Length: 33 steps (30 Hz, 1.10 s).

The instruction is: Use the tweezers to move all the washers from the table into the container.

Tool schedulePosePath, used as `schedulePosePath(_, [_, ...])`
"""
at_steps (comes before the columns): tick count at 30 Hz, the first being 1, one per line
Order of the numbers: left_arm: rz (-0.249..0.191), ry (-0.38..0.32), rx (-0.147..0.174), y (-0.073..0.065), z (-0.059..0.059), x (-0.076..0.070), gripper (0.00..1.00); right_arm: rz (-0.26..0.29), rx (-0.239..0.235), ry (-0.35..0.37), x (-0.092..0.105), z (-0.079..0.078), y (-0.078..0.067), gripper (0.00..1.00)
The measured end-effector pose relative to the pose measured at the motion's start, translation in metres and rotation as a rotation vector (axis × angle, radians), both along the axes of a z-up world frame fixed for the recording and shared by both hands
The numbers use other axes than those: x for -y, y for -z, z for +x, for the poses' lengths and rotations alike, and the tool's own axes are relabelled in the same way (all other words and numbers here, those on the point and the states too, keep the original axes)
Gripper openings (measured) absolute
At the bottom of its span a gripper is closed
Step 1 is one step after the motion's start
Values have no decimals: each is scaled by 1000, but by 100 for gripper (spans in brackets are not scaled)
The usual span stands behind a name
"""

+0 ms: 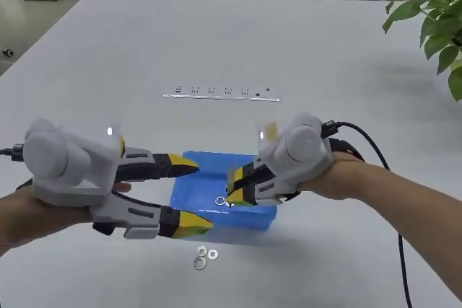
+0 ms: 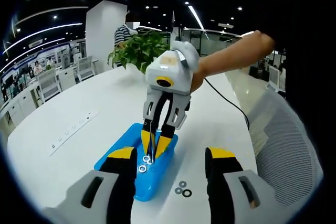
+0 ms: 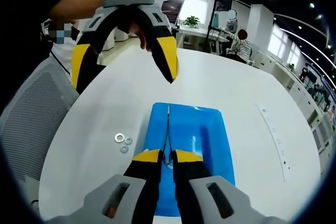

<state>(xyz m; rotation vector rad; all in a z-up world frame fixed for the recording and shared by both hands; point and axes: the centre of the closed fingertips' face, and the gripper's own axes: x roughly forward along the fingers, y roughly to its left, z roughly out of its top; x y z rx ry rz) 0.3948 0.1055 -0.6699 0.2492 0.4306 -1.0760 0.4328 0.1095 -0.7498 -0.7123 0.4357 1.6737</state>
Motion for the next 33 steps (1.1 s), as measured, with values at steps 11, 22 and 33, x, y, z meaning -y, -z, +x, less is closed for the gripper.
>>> schedulePosePath(11, [48, 24, 25, 8, 23, 4, 33, 8, -6, -15, 0, 3, 7, 9])
schedulePosePath(22, [96, 53, 54, 19, 44, 15, 18, 0, -12, -22, -1, 3, 13, 10])
schedulePosePath(33, [101, 90, 48, 24, 47, 24, 7, 0, -12, -24, -1, 4, 14, 10])
